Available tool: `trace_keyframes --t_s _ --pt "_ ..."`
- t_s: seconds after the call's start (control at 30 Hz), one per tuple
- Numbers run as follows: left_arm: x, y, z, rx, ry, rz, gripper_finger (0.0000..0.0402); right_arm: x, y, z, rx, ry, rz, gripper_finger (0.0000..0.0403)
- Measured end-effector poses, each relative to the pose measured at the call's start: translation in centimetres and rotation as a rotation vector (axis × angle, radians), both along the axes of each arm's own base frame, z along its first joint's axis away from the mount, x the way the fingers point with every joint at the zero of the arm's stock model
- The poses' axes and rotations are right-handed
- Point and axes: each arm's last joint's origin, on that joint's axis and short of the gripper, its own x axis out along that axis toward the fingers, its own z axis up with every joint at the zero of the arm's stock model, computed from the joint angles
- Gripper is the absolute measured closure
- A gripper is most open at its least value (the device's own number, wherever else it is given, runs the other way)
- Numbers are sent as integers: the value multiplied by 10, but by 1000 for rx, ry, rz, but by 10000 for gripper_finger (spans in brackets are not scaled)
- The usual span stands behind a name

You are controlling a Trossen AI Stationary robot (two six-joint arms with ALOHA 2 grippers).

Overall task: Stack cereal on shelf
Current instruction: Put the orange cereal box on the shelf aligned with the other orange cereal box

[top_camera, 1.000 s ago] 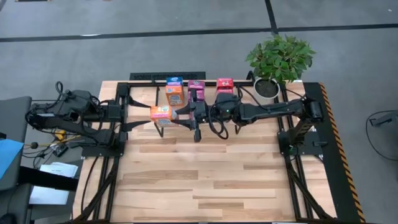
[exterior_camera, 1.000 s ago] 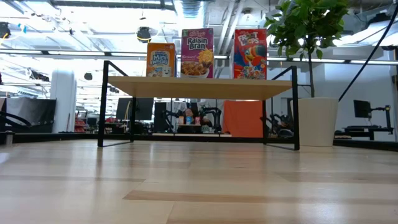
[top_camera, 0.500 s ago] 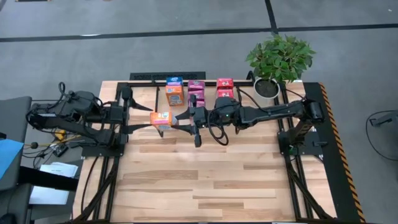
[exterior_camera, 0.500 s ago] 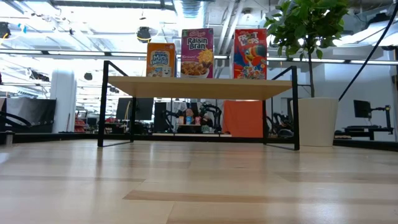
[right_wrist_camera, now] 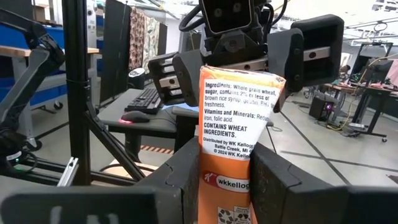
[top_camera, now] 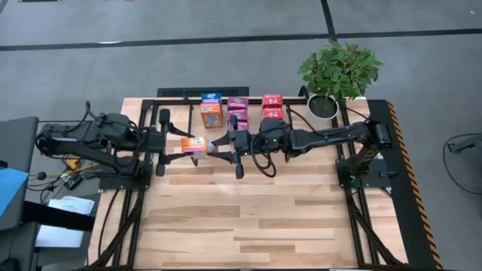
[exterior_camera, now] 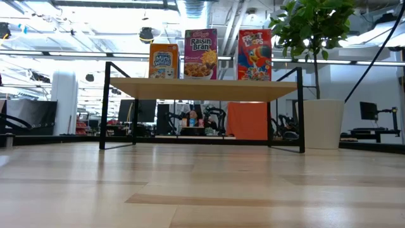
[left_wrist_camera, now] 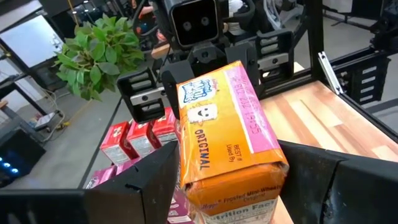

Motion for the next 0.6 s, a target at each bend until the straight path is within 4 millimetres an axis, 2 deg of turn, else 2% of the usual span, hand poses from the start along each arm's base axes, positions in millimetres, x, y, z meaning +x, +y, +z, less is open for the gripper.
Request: trace_keyframes --t_s 0.17,0.43,0.6 --pt "-4 1 2 -2 -16 -1 185 0 0 0 0 0 -1 261" --pt "-4 1 2 -1 -13 -4 247 0 -1 0 1 0 -3 263" --pt "-3 0 1 2 -5 -5 260 0 -2 -1 1 14 -8 243"
